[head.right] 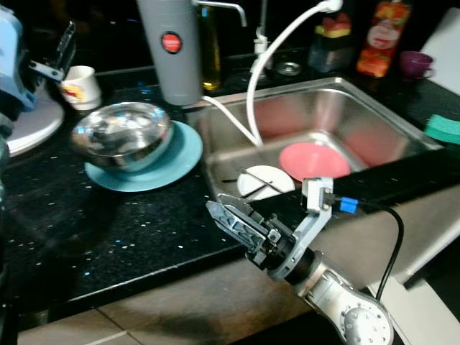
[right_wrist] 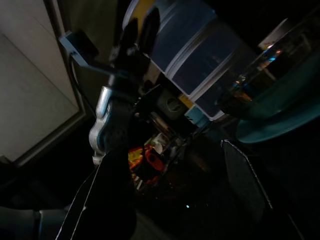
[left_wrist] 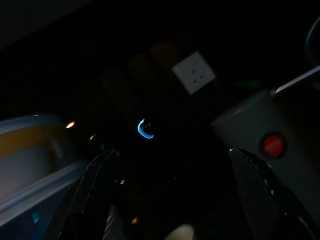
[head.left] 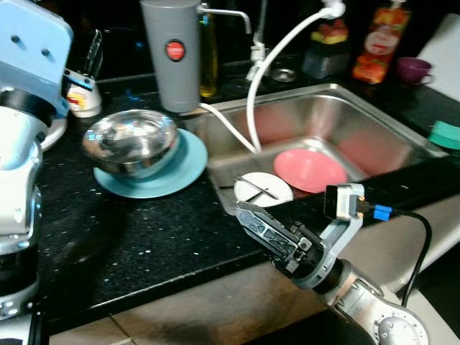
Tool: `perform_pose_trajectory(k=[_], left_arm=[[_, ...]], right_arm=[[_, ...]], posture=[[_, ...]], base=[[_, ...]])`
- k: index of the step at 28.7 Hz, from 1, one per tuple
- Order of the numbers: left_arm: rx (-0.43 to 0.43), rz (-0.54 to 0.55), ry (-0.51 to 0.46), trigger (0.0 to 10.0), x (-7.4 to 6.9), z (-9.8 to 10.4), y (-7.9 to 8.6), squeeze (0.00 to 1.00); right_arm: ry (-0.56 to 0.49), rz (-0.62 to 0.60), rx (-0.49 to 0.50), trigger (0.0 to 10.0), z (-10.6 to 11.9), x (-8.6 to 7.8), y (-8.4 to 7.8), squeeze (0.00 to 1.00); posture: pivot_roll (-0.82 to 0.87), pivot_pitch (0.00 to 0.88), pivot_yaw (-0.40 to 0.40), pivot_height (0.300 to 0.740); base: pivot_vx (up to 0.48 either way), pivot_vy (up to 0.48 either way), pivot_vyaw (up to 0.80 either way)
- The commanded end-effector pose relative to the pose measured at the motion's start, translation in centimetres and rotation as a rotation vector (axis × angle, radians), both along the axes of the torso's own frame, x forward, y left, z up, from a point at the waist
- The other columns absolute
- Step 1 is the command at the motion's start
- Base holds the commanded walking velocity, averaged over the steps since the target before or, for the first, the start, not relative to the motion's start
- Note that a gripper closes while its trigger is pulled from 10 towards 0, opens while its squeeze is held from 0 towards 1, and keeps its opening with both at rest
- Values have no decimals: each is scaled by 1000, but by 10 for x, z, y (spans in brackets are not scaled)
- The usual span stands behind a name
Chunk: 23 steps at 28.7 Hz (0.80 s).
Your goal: Kitchen organization
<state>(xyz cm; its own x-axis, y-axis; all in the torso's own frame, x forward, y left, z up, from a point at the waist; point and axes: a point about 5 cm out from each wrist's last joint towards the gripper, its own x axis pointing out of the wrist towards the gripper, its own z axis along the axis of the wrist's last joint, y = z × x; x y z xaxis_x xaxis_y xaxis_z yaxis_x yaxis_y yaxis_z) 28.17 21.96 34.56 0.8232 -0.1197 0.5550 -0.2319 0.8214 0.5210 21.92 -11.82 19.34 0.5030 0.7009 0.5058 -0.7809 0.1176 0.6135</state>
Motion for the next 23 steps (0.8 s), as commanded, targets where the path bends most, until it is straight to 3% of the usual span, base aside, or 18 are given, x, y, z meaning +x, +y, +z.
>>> perform_pose_trajectory(k=[1,8,15,16,17,23], left_arm=[[15,19,17,10000,-1,-4,-1,0],[58,3,52,10000,-1,-14,-7,0],[18,-293,188,10000,-2,-19,-27,0],[18,-293,188,10000,-2,-19,-27,0],[8,-404,230,10000,-10,-19,-33,0],[5,-581,299,10000,-27,-17,-36,0]], right_arm=[[0,-6,21,10000,0,0,-3,0],[5,-5,29,10000,0,1,-4,0],[31,-26,49,10000,-2,4,-9,0],[31,-26,49,10000,-2,4,-9,0],[39,-29,48,10000,-3,5,-9,0],[57,-25,44,10000,-6,6,-8,0]], posture=[[157,0,-2,740],[150,0,-7,740],[140,0,-9,740],[140,0,-9,740],[140,0,-9,740],[145,0,-10,740]], base=[[0,0,756],[0,0,746],[0,0,687],[0,0,650],[0,0,0],[0,0,0]])
